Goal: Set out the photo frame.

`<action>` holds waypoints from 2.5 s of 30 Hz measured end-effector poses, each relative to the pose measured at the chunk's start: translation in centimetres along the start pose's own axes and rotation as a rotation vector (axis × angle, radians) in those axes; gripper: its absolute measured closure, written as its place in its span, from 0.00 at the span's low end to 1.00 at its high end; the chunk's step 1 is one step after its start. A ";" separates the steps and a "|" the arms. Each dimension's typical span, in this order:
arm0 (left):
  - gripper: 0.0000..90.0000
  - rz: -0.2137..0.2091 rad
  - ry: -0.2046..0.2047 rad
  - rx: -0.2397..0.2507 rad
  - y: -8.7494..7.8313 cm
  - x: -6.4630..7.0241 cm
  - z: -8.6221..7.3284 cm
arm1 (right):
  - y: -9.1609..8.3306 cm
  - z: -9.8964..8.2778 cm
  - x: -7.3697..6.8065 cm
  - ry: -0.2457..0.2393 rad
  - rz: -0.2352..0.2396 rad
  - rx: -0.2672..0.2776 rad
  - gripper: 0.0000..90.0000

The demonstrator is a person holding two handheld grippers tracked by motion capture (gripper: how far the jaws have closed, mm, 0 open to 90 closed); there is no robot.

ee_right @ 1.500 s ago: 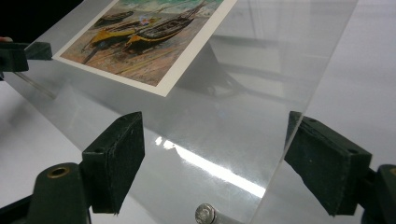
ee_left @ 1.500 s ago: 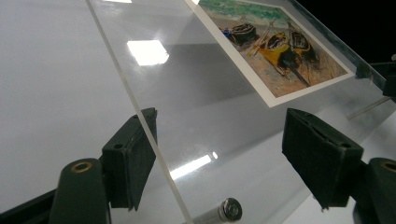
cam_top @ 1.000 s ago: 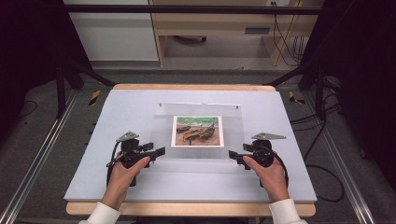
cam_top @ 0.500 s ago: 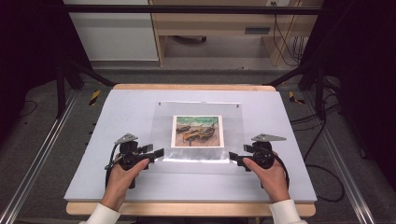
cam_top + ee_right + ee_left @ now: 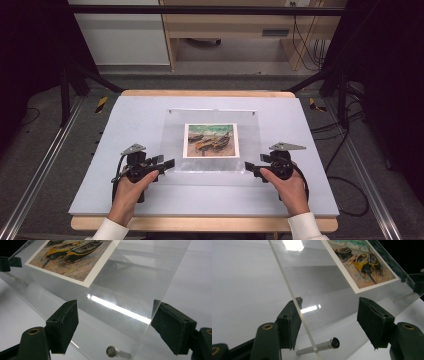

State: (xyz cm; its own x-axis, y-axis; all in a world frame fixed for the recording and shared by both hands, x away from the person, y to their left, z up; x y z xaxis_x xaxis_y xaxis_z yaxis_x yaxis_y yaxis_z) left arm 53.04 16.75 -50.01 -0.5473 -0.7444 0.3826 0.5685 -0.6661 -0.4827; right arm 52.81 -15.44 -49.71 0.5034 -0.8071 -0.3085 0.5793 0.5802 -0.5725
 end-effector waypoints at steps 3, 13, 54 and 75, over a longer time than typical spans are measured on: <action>0.40 0.002 -0.002 0.004 0.0 0.1 -0.1 | -0.2 -0.2 -0.1 -0.005 -0.002 0.006 0.25; 0.41 0.017 0.020 -0.001 -0.6 0.5 -0.5 | -0.8 -0.7 -0.4 -0.023 -0.017 0.023 0.29; 0.53 0.049 0.062 0.005 -2.4 1.6 -2.2 | -3.0 -2.3 -1.2 -0.107 -0.062 0.051 0.51; 0.59 0.065 0.105 -0.015 -3.2 1.9 -3.2 | -3.9 -3.4 -1.5 -0.124 -0.074 0.047 0.61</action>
State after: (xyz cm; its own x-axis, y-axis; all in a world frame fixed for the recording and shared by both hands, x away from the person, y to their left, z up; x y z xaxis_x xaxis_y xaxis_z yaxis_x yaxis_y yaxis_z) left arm 48.22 17.58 -50.27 -0.5717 -0.7762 0.2660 0.5958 -0.6156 -0.5159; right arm 47.61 -16.89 -49.55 0.5319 -0.8299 -0.1684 0.6459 0.5263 -0.5531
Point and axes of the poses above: each handheld gripper's, and its own axes: y roughly forward along the jaws, z roughly out of its top, x roughly to its right, the point moved 9 cm from there along y, roughly forward along the jaws, and after that the axes turned 2 degrees about y, right-handed, at the moved point
